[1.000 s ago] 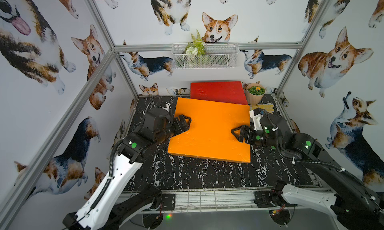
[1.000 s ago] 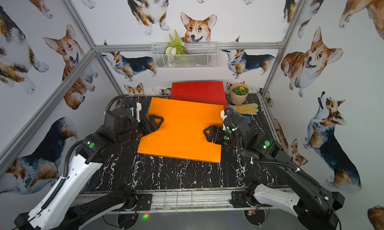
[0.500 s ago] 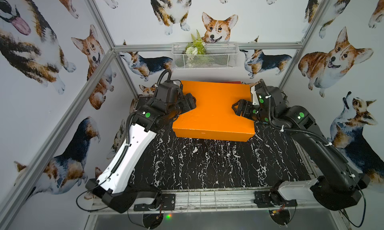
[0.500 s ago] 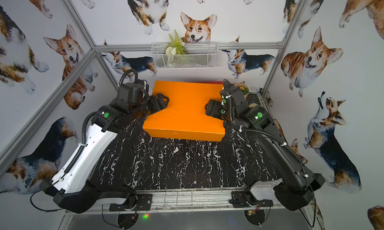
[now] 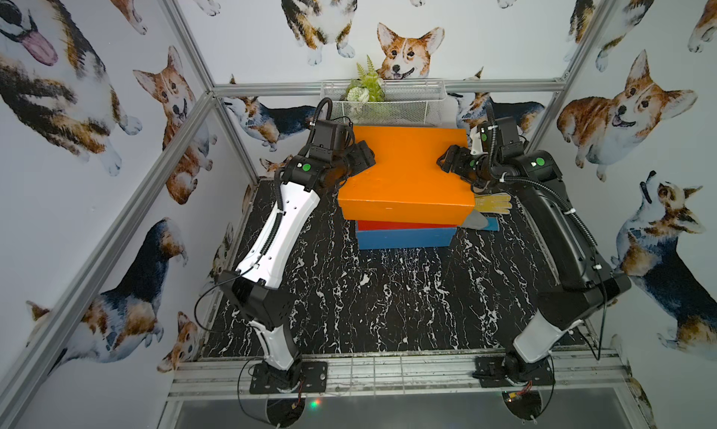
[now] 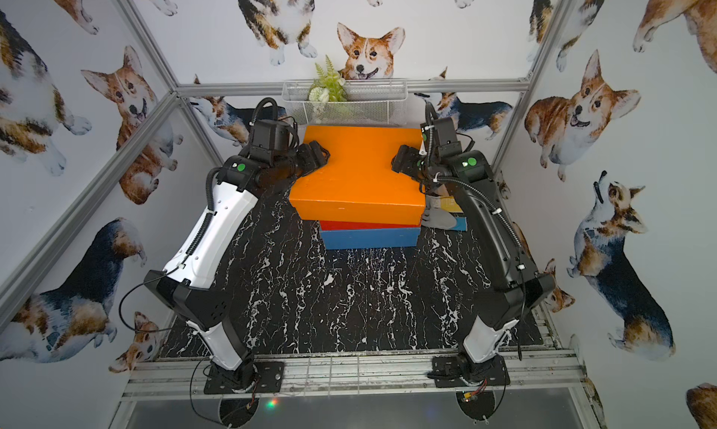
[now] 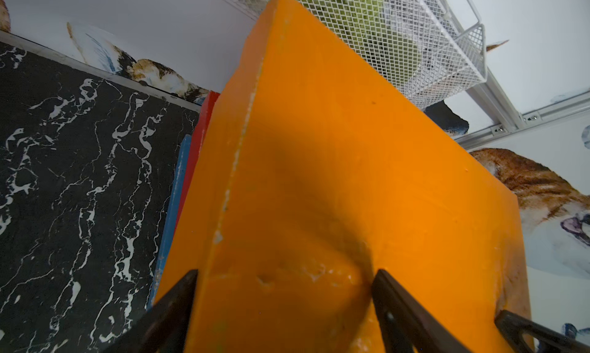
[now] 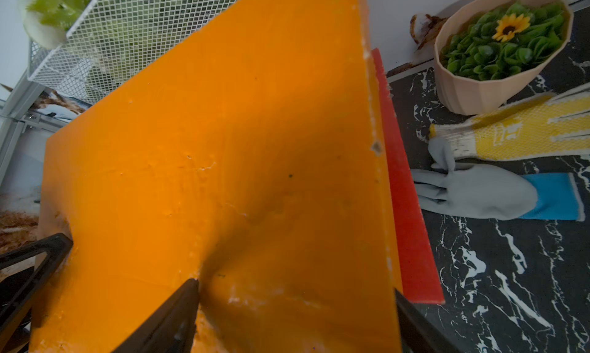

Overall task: Stack the shoeboxes
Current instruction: Place the shoebox at the shoebox.

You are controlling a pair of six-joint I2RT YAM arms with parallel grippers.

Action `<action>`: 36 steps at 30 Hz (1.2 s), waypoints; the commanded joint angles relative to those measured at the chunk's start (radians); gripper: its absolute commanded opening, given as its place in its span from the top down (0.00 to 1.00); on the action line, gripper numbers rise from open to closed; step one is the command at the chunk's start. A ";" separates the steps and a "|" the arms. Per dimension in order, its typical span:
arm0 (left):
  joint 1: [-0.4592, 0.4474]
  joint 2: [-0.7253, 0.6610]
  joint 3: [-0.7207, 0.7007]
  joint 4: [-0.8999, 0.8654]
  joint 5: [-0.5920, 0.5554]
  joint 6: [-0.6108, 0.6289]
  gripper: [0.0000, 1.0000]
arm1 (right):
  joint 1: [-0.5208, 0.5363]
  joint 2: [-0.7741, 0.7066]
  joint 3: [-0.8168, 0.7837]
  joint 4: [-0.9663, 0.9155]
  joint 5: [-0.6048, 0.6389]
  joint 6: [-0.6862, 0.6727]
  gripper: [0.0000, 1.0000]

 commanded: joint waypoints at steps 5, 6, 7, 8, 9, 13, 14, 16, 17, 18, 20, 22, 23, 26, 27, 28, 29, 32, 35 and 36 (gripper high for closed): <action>0.009 0.135 0.151 0.061 0.349 -0.069 0.17 | 0.000 0.201 0.258 0.042 -0.374 0.018 0.17; 0.015 0.140 0.151 0.063 0.347 -0.069 0.17 | -0.004 0.216 0.273 0.036 -0.373 0.016 0.16; 0.018 0.144 0.150 0.064 0.349 -0.069 0.17 | -0.005 0.221 0.276 0.034 -0.372 0.016 0.16; 0.025 0.150 0.150 0.064 0.355 -0.071 0.17 | -0.009 0.229 0.281 0.033 -0.371 0.015 0.17; 0.032 0.157 0.150 0.064 0.361 -0.070 0.17 | -0.021 0.250 0.284 0.032 -0.371 0.015 0.16; 0.046 0.172 0.137 0.057 0.364 -0.058 0.17 | -0.046 0.279 0.279 0.023 -0.365 0.009 0.17; 0.050 0.172 0.130 0.057 0.361 -0.053 0.17 | -0.048 0.282 0.273 0.023 -0.361 0.002 0.17; 0.058 0.172 0.110 0.060 0.364 -0.050 0.17 | -0.051 0.285 0.251 0.027 -0.355 -0.008 0.16; 0.064 0.173 0.097 0.065 0.367 -0.049 0.16 | -0.055 0.284 0.240 0.030 -0.350 -0.010 0.16; 0.069 0.172 0.088 0.068 0.370 -0.051 0.16 | -0.059 0.284 0.224 0.035 -0.345 -0.013 0.15; 0.083 0.166 0.056 0.075 0.372 -0.048 0.14 | -0.069 0.282 0.199 0.039 -0.329 -0.018 0.14; 0.097 0.157 0.026 0.075 0.367 -0.042 0.11 | -0.082 0.277 0.179 0.037 -0.302 -0.028 0.13; 0.102 0.153 0.016 0.078 0.366 -0.043 0.09 | -0.090 0.276 0.169 0.038 -0.287 -0.033 0.12; 0.126 0.142 -0.021 0.096 0.377 -0.045 0.05 | -0.118 0.274 0.143 0.049 -0.284 -0.035 0.10; 0.135 0.142 -0.026 0.097 0.380 -0.046 0.02 | -0.128 0.276 0.137 0.052 -0.286 -0.033 0.09; 0.140 0.142 -0.028 0.096 0.382 -0.045 0.00 | -0.138 0.278 0.133 0.052 -0.286 -0.032 0.09; 0.145 0.144 -0.026 0.096 0.384 -0.045 0.00 | -0.145 0.281 0.133 0.053 -0.288 -0.032 0.08; 0.163 0.144 -0.023 0.096 0.392 -0.044 0.00 | -0.165 0.281 0.133 0.059 -0.303 -0.036 0.04; 0.180 0.134 -0.020 0.096 0.393 -0.039 0.00 | -0.171 0.266 0.136 0.074 -0.316 -0.043 0.00; 0.189 0.133 -0.019 0.096 0.394 -0.037 0.00 | -0.171 0.261 0.139 0.081 -0.326 -0.046 0.00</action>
